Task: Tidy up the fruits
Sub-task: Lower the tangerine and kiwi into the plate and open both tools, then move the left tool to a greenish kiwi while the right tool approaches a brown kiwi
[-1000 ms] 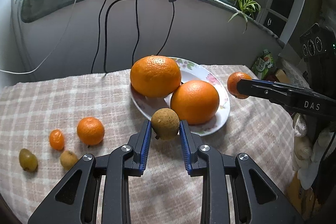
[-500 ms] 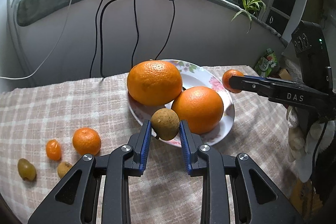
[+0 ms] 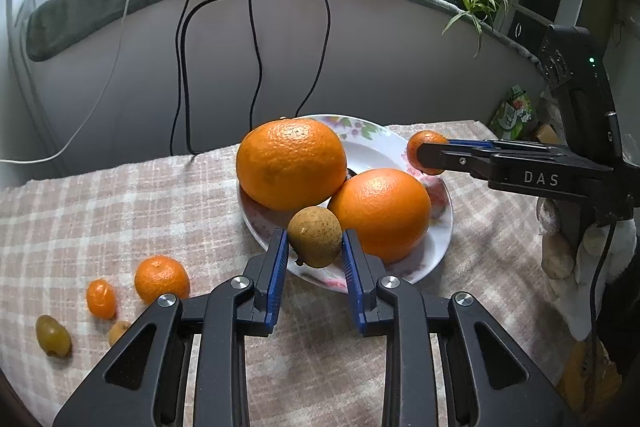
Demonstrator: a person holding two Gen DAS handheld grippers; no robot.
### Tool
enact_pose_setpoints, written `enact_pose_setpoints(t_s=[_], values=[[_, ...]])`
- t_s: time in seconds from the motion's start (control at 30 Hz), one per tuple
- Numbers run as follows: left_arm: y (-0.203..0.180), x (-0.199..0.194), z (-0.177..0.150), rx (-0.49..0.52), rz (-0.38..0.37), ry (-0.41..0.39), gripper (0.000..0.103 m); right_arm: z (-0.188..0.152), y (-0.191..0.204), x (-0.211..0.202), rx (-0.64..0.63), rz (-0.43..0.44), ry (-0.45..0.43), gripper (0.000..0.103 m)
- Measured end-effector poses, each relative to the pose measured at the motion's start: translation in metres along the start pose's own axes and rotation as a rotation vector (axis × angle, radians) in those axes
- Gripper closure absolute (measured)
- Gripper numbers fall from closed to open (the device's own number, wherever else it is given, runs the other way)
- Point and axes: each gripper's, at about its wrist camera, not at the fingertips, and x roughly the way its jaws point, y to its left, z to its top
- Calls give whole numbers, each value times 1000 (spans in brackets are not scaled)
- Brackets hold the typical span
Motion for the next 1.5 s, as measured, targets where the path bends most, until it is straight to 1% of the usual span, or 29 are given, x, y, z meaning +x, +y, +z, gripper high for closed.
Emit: enact_pose_setpoints(t_s=[0.43,0.5,0.53,0.6,0.63,0.67,0.73,0.8,0.87,0.93,0.97,1.1,1.17,1.23,1.27,1.33,1.5], values=[[-2,-1,1,8,9,-4,77,1,2,1,1,-8,-1,62],[-2,-1,1,6,8,-7,74,1,1,1,5,-6,1,62],[-2,-2,1,5,8,-9,70,1,0,1,4,-8,0,62],[-2,-3,1,6,6,-13,67,2,0,0,3,-7,-9,54],[-3,-3,1,8,5,-14,66,2,-1,-2,4,-6,-17,44],[-3,-4,1,10,6,-15,66,3,-1,-4,3,-6,-28,41],[-3,-4,1,12,7,-17,65,4,0,-7,2,-8,-36,40],[-4,-6,1,13,7,-20,61,5,1,-10,2,-11,-43,38],[-4,-8,0,16,11,-25,60,5,2,-14,0,-17,-52,30],[-5,-9,0,18,15,-29,58,4,4,-17,-4,-19,-57,30],[-5,-11,0,19,17,-32,52,3,5,-18,-6,-21,-58,30],[-5,-15,-1,21,26,-41,40,1,8,-22,-10,-34,-61,29],[-6,-18,-1,27,38,-47,29,0,9,-25,-10,-44,-65,29],[-7,-21,-1,27,54,-53,27,0,10,-29,-9,-49,-70,27],[-7,-22,-1,27,59,-54,26,0,10,-31,-8,-51,-74,20],[-6,-25,-1,26,67,-57,24,-1,12,-37,-8,-59,-92,16],[-6,-33,-3,24,84,-60,24,-2,21,-48,-22,-71,-106,15]])
